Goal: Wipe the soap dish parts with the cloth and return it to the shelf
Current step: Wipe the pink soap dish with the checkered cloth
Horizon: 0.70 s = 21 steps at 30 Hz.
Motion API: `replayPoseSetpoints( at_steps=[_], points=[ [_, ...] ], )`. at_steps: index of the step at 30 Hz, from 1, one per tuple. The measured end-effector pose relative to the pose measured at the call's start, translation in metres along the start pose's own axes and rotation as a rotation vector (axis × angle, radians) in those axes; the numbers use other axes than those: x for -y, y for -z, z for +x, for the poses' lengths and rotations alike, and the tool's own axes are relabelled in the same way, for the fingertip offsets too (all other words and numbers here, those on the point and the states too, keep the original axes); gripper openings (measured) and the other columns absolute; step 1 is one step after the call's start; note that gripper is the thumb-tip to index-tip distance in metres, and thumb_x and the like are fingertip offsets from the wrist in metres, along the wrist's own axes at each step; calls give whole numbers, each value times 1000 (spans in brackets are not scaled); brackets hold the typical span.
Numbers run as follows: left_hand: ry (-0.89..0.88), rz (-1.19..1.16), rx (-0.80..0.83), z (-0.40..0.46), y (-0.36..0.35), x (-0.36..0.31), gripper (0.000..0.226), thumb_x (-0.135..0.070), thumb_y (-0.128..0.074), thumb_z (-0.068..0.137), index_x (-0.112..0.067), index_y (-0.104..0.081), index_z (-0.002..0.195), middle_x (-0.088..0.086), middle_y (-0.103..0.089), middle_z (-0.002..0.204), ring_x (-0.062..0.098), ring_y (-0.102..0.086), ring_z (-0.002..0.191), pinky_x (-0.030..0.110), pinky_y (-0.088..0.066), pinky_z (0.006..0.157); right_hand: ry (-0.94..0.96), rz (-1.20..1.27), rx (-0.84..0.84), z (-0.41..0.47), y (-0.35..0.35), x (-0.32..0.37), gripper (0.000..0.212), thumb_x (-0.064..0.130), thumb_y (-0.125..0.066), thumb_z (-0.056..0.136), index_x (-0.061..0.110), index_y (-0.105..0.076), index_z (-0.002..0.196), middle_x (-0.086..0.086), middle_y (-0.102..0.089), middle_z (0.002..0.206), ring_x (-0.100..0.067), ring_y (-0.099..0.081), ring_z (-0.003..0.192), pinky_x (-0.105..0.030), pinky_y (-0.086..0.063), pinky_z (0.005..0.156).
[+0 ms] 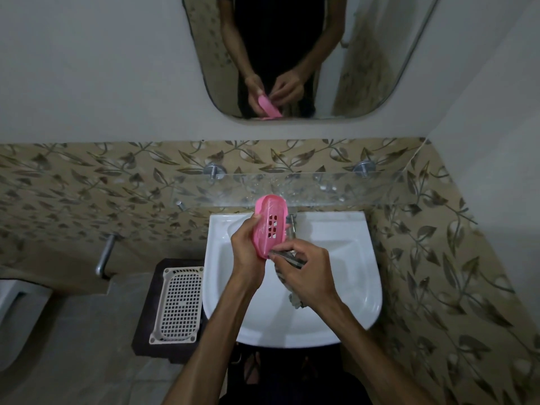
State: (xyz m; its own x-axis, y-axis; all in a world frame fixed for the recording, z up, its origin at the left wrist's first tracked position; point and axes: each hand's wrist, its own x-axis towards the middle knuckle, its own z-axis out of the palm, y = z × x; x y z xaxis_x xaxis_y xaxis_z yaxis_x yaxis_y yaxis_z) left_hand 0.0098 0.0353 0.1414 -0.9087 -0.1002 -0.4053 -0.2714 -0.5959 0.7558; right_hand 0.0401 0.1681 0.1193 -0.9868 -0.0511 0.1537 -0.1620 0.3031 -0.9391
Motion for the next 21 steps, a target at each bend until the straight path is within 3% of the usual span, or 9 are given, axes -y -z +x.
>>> replayPoseSetpoints(
  at_steps=[5, 9, 13, 16, 21],
  points=[
    [-12, 6, 9, 1, -4, 0, 36, -35, -65, 84, -10, -81, 103, 23, -78, 104, 31, -77, 89, 37, -64, 75, -59, 21, -99, 5, 2, 0, 12, 6, -84, 86, 14, -82, 95, 8, -81, 91, -7, -77, 79, -22, -61, 70],
    [-17, -7, 8, 3, -10, -1, 36, -37, -58, 86, -14, -86, 92, 18, -78, 96, 29, -76, 84, 35, -63, 75, 14, 39, -41, 4, -2, 8, 15, 11, -85, 87, 14, -82, 101, 5, -82, 99, -9, -79, 84, -30, -67, 75],
    [-18, -28, 2, 5, -10, 6, 41, -36, -51, 94, -14, -85, 95, 18, -79, 96, 27, -77, 83, 33, -63, 73, -8, 55, -114, 6, -2, 11, 17, 10, -85, 86, 18, -82, 100, 8, -82, 97, -6, -79, 84, -31, -67, 75],
    [21, -75, 15, 4, -12, 9, 45, -40, -53, 89, -8, -83, 93, 19, -74, 92, 27, -72, 78, 34, -61, 71, 120, -9, -75, 5, -8, 16, 17, 10, -83, 84, 18, -82, 98, 5, -82, 95, -8, -78, 84, -38, -66, 74],
    [7, -154, 15, 9, -11, 10, 44, -34, -48, 90, -6, -82, 95, 20, -75, 94, 33, -74, 86, 38, -63, 76, 180, -116, -132, 12, -9, 17, 13, 11, -85, 85, 15, -82, 96, 4, -79, 94, -9, -74, 86, -36, -62, 76]
  ],
)
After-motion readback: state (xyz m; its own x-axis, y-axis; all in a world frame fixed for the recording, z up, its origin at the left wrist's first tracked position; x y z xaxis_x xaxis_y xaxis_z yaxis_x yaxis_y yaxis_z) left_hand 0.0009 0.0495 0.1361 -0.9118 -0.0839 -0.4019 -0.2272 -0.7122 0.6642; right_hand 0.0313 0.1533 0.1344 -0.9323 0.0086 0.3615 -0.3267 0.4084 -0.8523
